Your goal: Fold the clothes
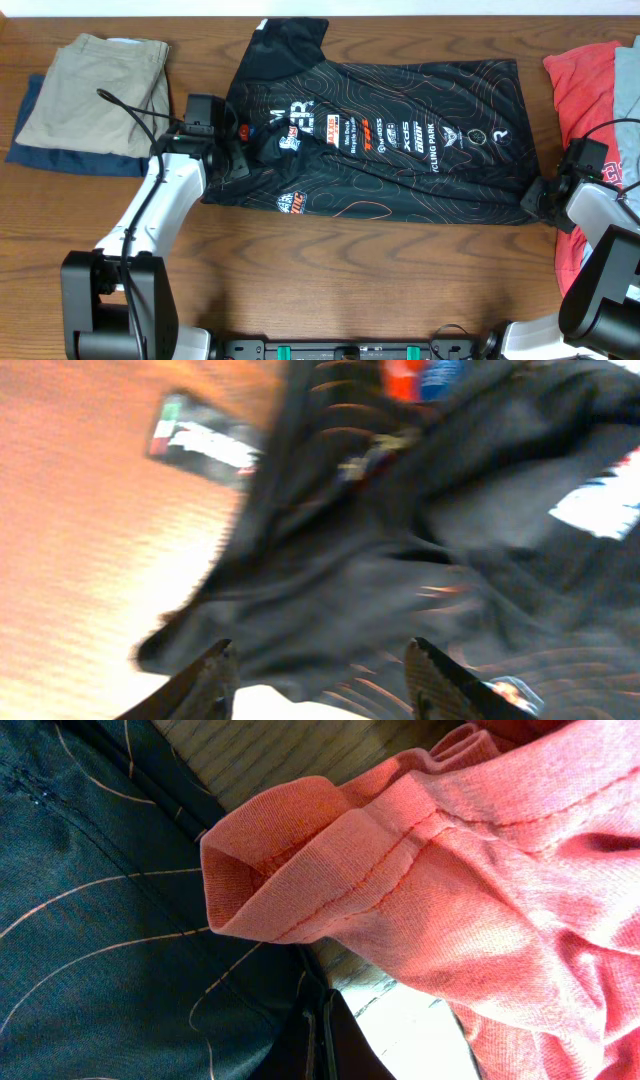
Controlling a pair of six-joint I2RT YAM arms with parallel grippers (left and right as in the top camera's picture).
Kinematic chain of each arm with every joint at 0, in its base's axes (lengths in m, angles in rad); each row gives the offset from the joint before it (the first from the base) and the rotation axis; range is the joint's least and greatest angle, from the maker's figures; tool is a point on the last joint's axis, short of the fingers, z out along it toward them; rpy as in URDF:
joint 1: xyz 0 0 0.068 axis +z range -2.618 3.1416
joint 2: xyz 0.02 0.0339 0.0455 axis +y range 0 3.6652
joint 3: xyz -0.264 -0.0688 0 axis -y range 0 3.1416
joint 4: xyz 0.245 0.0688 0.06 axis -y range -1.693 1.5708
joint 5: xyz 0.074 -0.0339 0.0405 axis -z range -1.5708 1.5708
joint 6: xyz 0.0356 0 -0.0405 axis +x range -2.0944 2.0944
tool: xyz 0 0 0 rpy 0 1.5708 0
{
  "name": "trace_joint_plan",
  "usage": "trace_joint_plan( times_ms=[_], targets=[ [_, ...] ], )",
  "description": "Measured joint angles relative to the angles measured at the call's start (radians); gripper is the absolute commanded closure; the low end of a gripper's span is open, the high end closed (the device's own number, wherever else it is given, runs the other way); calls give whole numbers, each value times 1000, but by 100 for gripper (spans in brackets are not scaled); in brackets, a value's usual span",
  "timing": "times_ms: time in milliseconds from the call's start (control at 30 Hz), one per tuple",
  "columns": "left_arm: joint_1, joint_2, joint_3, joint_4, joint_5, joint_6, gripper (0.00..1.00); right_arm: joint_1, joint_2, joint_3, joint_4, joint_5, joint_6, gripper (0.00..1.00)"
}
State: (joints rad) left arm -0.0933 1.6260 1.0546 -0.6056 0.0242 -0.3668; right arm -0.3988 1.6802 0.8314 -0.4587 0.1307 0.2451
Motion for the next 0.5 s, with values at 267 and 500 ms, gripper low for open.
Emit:
trace_joint_plan(
  times_ms=[267,500],
  targets=[
    [0,57,-9,48,-93,0,39,0,0,0,0,-7,0,97],
    [0,163,-11,55,-109,0,41,0,0,0,1,-9,0,97]
  ],
)
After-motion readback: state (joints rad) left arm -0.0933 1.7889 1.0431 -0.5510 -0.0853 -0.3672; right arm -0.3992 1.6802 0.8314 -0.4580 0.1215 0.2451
